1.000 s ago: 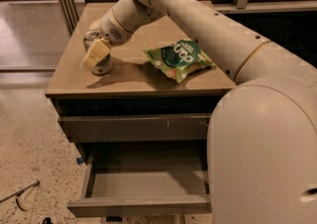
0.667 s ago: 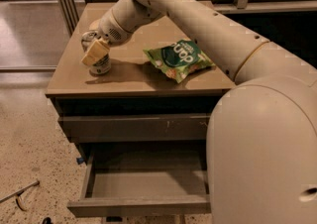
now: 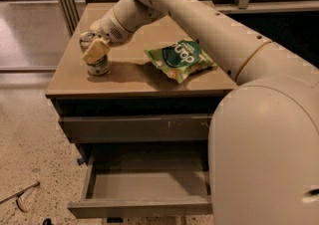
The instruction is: Place 7up can into middle drawer
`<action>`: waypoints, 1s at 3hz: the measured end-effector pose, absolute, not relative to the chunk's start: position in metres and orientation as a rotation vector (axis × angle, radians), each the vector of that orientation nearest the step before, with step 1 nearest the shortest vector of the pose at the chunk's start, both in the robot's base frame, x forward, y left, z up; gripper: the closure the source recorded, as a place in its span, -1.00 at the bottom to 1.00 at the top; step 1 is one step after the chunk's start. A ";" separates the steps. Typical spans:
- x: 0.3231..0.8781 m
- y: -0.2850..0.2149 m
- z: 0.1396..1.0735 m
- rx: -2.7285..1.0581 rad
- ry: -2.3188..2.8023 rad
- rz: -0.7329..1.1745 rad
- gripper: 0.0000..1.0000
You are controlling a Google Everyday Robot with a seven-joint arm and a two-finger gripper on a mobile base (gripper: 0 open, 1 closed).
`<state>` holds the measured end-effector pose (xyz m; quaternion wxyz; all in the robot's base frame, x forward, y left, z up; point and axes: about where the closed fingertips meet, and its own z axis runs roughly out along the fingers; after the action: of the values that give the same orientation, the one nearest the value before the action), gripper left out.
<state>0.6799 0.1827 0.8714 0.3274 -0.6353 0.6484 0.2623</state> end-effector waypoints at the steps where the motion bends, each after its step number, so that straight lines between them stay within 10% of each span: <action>1: 0.680 0.183 0.871 -1.664 1.698 0.687 1.00; 3: 0.654 0.160 0.890 -1.711 1.728 0.614 1.00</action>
Offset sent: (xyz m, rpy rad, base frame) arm -0.0048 -0.0084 0.0102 -0.0358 -0.0146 -0.0011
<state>0.6539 0.1596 0.8897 0.3116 -0.6483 0.6546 0.2326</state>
